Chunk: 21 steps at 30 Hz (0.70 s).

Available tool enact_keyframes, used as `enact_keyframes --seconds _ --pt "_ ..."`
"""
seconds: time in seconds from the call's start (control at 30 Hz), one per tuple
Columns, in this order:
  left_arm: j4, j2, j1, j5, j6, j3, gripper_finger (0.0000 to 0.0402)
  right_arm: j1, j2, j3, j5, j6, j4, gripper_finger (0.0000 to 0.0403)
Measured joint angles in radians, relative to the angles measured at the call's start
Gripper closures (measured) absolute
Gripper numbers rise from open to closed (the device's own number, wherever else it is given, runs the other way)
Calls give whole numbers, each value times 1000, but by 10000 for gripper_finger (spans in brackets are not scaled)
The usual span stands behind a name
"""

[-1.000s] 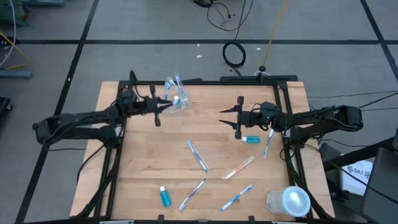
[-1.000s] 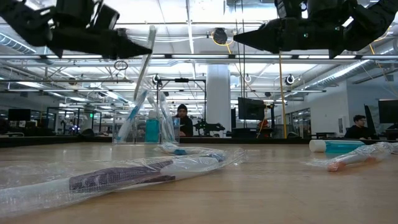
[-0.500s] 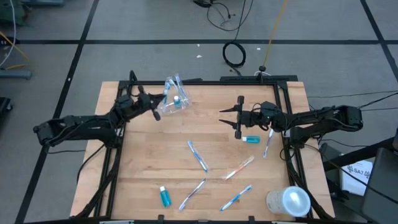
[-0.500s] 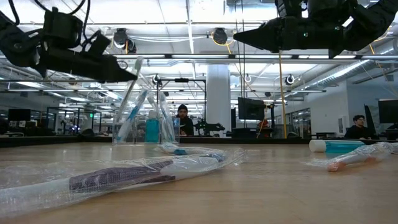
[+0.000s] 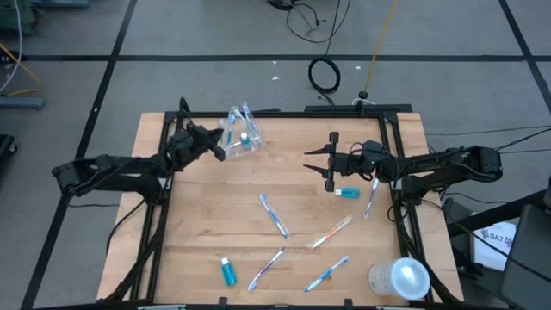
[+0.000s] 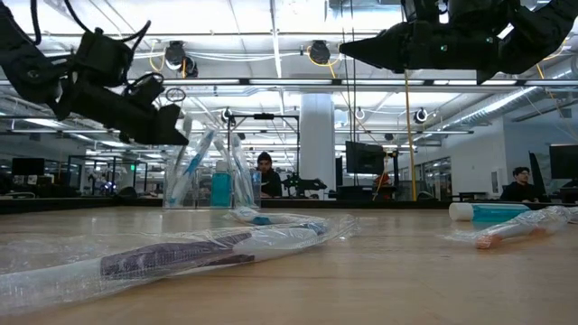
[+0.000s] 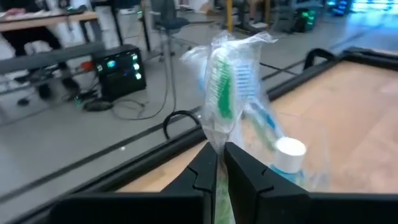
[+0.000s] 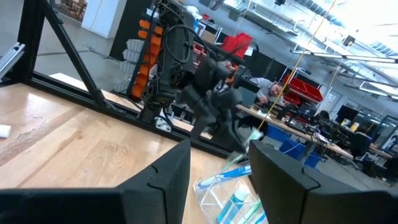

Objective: Pick & Place toothbrushing station
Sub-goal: Put the green toothbrush into the transparent organizer

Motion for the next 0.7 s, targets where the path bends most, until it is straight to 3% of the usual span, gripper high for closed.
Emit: enact_keyframes --seconds 0.33,0.7 --pt "15 24 0 -27 -5 1 370 0 0 0 0 -32 -1 248" --pt "11 15 0 -53 -9 -1 251 0 0 0 0 -31 -5 248"
